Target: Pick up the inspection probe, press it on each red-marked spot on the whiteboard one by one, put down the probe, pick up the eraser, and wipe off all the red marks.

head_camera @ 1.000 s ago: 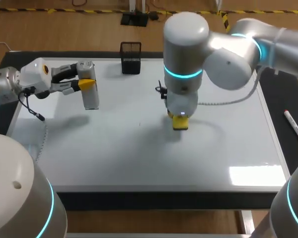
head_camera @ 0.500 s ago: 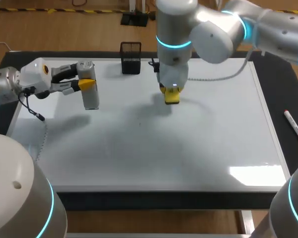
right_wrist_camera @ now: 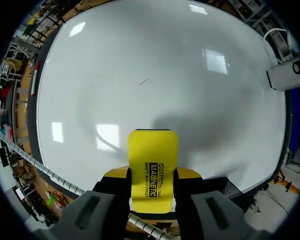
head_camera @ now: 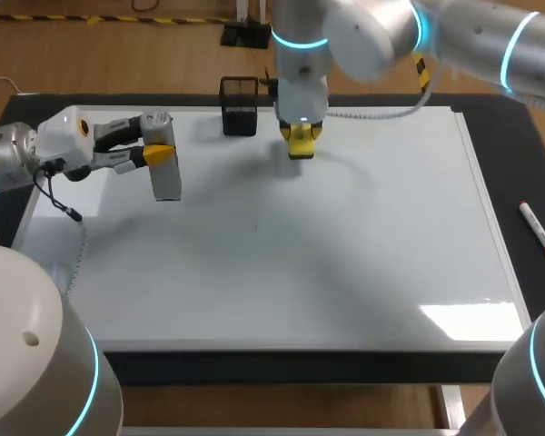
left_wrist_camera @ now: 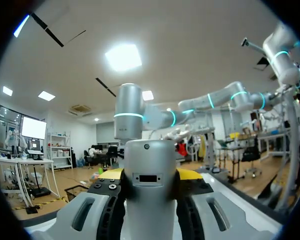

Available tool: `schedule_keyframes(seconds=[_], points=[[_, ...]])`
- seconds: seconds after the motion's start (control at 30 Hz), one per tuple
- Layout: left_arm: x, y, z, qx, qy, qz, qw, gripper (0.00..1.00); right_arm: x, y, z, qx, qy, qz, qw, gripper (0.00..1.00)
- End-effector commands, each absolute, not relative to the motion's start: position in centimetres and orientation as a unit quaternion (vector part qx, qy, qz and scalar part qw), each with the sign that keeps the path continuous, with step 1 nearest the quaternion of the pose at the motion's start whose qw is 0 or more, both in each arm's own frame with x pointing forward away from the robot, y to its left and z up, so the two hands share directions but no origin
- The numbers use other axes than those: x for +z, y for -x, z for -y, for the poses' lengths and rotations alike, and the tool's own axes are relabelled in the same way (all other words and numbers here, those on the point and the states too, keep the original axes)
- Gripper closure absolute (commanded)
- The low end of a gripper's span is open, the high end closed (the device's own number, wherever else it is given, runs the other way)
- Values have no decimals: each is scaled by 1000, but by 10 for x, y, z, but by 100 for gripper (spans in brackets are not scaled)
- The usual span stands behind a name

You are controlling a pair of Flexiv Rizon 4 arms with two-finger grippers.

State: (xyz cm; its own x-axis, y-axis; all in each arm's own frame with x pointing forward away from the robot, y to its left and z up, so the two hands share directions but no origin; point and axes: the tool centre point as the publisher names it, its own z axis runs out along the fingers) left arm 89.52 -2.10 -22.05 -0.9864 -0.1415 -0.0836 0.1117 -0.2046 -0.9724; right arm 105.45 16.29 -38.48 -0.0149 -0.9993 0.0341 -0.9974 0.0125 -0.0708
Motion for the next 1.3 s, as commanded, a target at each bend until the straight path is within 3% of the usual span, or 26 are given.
schedule_keyframes(seconds=[0.03,1.3], points=[[-219,-895,21,-775,12,-626,81,100,-389,-1086,-167,-10,699,-714,-18,100],[-219,-895,21,-775,12,-626,81,100,-420,-1127,-172,-9,698,-715,-40,100]])
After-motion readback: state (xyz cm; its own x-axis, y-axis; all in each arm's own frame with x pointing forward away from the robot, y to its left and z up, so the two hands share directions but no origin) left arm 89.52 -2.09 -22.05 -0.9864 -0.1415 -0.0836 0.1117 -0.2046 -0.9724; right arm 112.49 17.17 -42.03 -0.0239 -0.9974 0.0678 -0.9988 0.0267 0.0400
